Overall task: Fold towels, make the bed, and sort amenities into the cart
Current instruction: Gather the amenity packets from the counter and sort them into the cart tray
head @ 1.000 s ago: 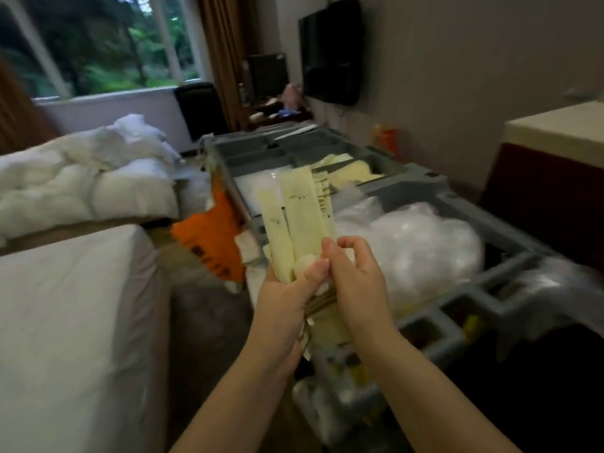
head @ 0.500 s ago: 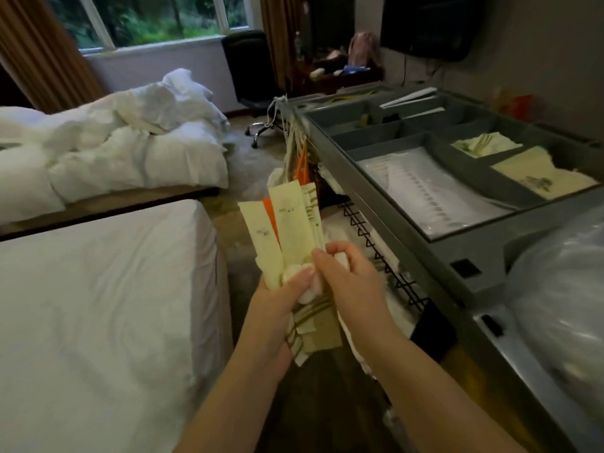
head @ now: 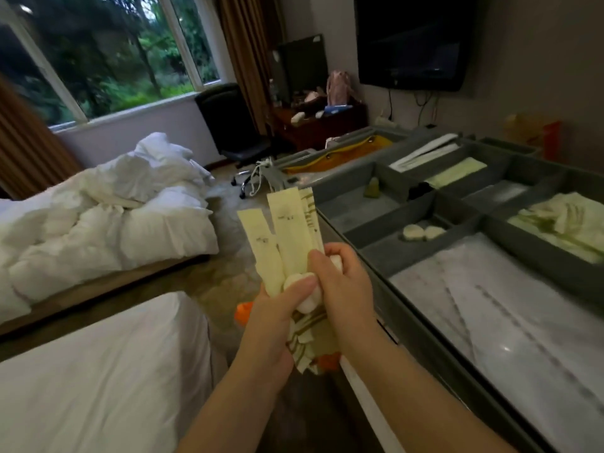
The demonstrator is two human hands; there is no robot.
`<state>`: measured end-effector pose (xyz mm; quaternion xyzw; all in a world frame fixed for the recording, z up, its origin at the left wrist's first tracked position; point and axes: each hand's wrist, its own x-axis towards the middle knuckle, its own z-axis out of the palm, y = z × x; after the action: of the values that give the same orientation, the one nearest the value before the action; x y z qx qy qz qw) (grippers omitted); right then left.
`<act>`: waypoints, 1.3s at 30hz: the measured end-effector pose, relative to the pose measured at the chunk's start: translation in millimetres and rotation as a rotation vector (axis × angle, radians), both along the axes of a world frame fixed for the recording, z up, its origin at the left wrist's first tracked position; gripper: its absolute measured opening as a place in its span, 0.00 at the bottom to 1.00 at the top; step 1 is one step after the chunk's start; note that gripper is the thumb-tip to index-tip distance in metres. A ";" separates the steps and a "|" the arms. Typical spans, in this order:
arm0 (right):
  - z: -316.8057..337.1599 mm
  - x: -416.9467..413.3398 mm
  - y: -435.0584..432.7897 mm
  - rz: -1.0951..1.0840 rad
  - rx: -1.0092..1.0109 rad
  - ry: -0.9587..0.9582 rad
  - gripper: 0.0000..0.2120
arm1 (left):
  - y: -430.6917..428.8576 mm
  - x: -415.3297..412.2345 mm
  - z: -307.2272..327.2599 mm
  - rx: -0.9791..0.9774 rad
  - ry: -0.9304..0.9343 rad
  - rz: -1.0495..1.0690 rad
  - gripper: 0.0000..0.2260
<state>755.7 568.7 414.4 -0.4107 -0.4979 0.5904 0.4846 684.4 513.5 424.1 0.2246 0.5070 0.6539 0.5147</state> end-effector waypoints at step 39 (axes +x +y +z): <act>-41.3 7.8 213.4 -0.582 -0.697 -0.917 0.12 | 407.4 -60.3 -47.0 -0.215 0.008 -1.181 0.28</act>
<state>763.5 782.1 373.2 -0.8731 -0.3015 0.3263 0.2009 624.1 920.9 377.1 0.4177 0.3616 0.2014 0.8088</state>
